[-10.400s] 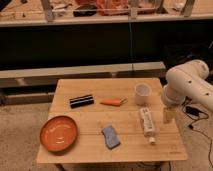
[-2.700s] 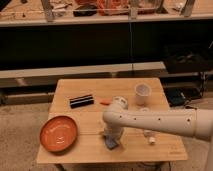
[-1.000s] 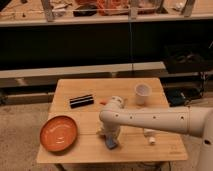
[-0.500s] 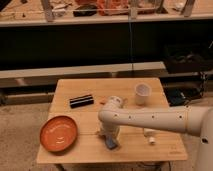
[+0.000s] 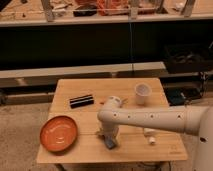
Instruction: Place the white sponge in the ceramic bowl
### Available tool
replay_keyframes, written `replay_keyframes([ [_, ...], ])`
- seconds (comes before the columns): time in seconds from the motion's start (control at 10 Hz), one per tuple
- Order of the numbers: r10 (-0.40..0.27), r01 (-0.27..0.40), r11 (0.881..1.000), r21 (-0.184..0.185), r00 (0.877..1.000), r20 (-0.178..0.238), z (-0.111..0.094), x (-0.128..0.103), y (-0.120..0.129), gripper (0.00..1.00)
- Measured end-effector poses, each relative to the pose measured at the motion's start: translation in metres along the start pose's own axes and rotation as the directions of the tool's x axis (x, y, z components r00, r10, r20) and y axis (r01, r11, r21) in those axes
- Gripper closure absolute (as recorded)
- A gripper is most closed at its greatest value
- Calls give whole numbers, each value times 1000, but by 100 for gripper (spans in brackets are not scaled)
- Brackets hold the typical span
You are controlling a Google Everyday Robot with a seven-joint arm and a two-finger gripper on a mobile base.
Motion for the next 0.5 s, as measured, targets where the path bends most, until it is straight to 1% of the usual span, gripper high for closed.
replay_keyframes([
  [0.1,-4,4,1000,-1,1000,-1,0,-1,0,43],
  [0.5,-16,16,1000,-3,1000,-5,0,-3,-2,84],
])
